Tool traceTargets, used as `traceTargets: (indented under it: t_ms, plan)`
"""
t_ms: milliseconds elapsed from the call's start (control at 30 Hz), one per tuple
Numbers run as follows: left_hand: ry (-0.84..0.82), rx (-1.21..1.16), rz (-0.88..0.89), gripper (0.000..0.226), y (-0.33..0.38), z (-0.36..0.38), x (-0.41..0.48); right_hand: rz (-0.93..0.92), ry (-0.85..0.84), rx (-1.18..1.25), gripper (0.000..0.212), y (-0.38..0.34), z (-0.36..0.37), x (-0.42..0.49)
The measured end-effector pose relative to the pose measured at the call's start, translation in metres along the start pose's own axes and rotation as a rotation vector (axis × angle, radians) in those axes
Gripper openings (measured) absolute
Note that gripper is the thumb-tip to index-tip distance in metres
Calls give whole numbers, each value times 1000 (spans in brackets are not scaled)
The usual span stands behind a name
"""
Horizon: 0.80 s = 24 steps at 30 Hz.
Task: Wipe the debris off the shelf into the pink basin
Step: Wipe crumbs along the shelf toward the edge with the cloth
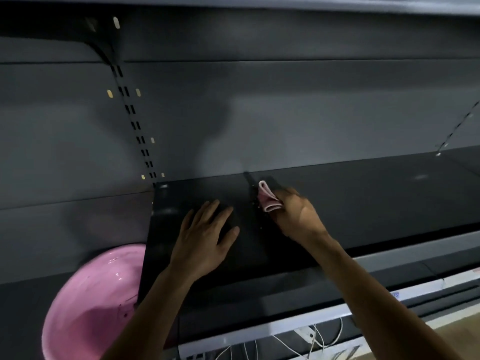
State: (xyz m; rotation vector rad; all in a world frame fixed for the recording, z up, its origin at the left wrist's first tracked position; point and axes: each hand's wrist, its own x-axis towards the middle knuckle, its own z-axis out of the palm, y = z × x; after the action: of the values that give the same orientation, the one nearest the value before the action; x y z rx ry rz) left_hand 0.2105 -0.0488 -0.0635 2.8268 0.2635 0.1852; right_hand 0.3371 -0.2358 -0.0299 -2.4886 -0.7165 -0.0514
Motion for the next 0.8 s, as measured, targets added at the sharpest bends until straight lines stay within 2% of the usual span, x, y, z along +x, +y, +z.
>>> traceTargets:
  t_ms: [33,100,233,300,400,633,800]
  plan:
    - [13,-3,-5,74,-1,0,-1,7,6,39,41,4,-6,4]
    - [28,-8,-19,72,0,0,-1,55,52,5,43,26,-21,21]
    - [37,12,-30,69,2,0,1,146,48,-160,19,71,-40,71]
    - [38,15,-41,69,1,2,2,123,-6,-195,22,71,-30,88]
    - [69,23,-42,66,-1,4,2,27,-37,-172,28,47,-6,98]
    - [135,5,-70,67,-2,2,1,-375,-159,-33,35,14,20,86]
    - [119,-13,-86,61,-1,-1,2,-209,78,-126,22,45,-2,106]
